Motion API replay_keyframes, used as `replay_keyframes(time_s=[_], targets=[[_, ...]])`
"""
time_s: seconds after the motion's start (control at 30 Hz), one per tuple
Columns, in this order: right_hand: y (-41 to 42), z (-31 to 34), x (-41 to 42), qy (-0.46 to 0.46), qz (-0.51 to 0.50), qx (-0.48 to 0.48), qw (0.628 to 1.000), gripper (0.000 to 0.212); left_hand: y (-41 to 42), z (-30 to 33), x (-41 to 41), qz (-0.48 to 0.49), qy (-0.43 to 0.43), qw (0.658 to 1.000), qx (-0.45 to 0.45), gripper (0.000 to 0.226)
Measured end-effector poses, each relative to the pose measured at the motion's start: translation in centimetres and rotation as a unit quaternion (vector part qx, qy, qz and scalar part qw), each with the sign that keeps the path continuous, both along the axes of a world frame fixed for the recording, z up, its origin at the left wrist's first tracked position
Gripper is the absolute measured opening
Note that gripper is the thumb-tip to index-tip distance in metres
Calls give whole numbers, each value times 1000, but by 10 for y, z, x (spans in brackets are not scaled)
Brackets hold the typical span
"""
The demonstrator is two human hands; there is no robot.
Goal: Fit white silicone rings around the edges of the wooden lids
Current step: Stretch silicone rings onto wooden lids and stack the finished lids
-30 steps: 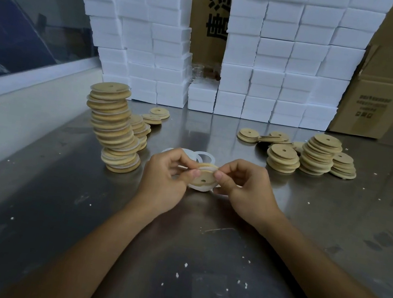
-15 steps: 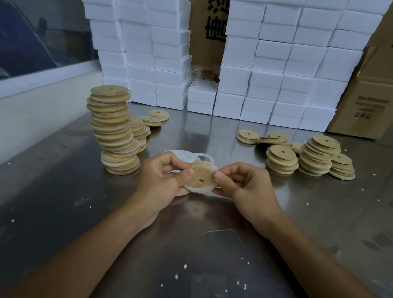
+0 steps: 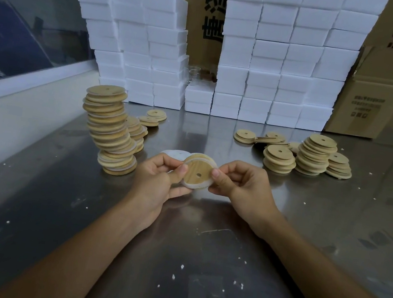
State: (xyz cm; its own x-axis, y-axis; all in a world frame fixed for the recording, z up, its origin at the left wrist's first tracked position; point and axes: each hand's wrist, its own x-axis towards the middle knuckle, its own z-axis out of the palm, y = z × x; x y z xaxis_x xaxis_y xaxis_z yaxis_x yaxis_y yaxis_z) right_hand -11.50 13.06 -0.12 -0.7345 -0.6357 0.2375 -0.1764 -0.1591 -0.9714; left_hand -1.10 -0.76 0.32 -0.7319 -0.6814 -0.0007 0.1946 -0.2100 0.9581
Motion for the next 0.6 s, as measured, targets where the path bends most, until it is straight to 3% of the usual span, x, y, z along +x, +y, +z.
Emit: replay_keyframes(time_s=[0.2, 0.5, 0.6], targets=[[4, 1, -5, -86, 42, -35, 995, 5, 0, 1, 1, -20, 16, 999, 35, 18], [-1, 3, 3, -10, -1, -29, 1000, 6, -1, 3, 1, -35, 33, 995, 93, 18], [-4, 1, 8, 27, -23, -23, 999, 8, 1, 0, -1, -25, 34, 997, 60, 19]])
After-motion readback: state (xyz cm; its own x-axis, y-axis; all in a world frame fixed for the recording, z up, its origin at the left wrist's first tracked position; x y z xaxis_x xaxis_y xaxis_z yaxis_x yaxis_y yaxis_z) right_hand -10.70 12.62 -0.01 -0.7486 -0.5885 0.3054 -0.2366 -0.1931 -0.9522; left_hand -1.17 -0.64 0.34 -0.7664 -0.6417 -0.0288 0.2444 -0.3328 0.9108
